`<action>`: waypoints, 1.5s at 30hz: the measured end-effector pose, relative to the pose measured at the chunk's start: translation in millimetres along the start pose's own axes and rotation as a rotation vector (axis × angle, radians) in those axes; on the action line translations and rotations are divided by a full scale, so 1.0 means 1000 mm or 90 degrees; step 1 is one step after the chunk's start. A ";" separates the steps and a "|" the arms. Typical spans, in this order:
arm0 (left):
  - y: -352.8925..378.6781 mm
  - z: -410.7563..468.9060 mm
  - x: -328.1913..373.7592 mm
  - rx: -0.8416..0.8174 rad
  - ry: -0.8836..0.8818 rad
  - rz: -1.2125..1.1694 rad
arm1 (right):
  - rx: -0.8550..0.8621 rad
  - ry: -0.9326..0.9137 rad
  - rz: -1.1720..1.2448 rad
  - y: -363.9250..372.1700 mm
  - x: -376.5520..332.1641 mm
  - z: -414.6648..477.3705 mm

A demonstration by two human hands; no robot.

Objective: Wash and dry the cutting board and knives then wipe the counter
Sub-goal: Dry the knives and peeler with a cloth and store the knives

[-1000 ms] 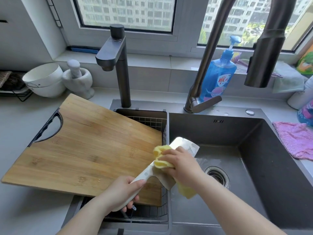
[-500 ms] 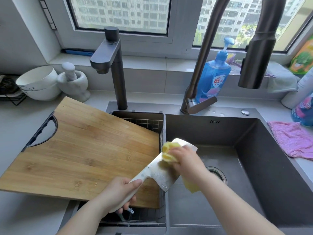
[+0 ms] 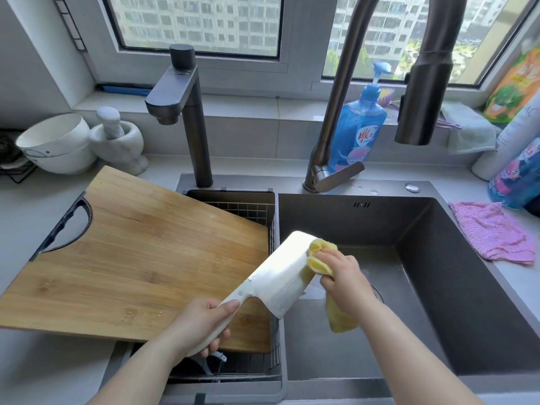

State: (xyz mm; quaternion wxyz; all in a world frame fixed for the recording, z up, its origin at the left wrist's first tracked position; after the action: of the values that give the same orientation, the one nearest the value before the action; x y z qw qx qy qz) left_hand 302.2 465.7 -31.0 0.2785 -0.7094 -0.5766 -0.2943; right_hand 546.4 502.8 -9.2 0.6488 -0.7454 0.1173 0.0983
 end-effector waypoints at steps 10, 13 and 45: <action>-0.004 -0.005 0.014 0.014 0.064 0.114 | -0.145 -0.323 -0.104 0.010 -0.058 -0.053; -0.003 -0.007 0.012 -0.006 0.080 0.168 | -0.135 -0.267 -0.076 -0.011 -0.059 -0.045; -0.003 -0.001 0.017 0.009 0.111 0.257 | 0.051 -0.040 -0.064 -0.046 -0.047 0.000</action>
State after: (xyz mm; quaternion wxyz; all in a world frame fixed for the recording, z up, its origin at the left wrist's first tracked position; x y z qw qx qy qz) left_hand 301.7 476.7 -17.7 0.3854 -0.7805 -0.3987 -0.2887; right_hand 515.4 511.5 48.1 0.6855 -0.7204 0.0633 0.0843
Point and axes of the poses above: each hand's wrist, its own z-axis towards the middle knuckle, its own y-axis out of the palm, x = y × z, the point moved 3 cm from there along z, towards the middle knuckle, and after that the axes turned 8 degrees about -z, right-handed, at the moved point
